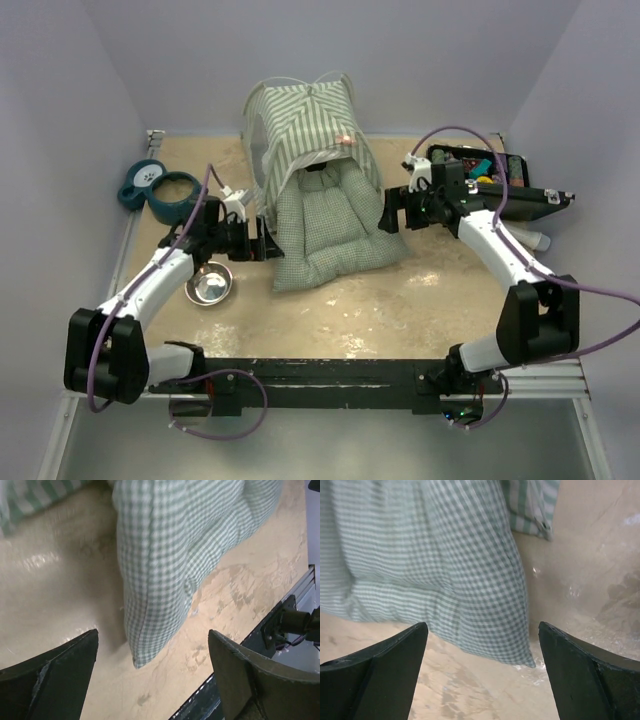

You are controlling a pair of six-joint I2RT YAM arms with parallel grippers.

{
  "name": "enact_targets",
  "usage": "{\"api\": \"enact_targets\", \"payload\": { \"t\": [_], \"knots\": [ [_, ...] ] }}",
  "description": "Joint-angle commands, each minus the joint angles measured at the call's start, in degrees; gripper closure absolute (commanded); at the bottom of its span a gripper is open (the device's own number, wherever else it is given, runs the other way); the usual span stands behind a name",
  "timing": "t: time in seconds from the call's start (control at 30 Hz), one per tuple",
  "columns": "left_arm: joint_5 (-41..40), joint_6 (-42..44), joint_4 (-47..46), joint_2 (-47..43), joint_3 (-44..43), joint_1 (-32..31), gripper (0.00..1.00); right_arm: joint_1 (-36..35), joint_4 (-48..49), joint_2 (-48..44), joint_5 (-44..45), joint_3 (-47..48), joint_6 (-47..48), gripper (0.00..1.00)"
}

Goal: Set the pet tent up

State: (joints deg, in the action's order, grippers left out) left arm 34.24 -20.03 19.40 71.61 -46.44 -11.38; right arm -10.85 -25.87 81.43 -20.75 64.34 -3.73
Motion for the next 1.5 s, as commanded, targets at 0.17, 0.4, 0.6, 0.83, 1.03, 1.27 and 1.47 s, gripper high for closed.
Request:
{"api": "enact_targets", "payload": {
  "t": [0.17, 0.4, 0.6, 0.83, 1.03, 1.27, 1.47],
  "knots": [
    [1.5, -6.9, -14.1, 3.3, 11.4, -5.1, 0.22, 0.4, 1.6, 5.8, -3.7, -3.3, 13.7, 0.05],
    [-1.4, -6.4, -18.4, 3.4, 13.5, -8.2, 0.60, 0.0, 3.4, 10.0, -8.3, -5.5, 16.3, 0.26],
    [-2.2, -5.5, -16.6, 6.2, 5.4, -8.4, 1.00, 0.0, 1.8, 13.8, -16.8, 1.7, 14.2, 0.96],
    [-6.9, -6.6, -16.7, 7.2, -11.9, -10.1, 1.00, -9.8, 8.4, 8.6, -8.7, 15.7, 2.2, 1.00],
    [-14.7, -0.1, -16.0, 15.0, -22.8, -12.2, 1.00, -15.3, 12.2, 16.4, 8.4, 25.9, 1.5, 1.00],
    [-16.1, 0.7, -13.5, 17.4, -26.3, -8.1, 1.00, -13.8, 7.5, 22.0, 11.5, 31.0, -2.2, 1.00],
    [-10.8, -1.5, -9.1, 13.4, -26.0, -0.6, 1.00, -9.4, -2.8, 19.9, 2.9, 29.4, -2.9, 1.00]
  ]
}}
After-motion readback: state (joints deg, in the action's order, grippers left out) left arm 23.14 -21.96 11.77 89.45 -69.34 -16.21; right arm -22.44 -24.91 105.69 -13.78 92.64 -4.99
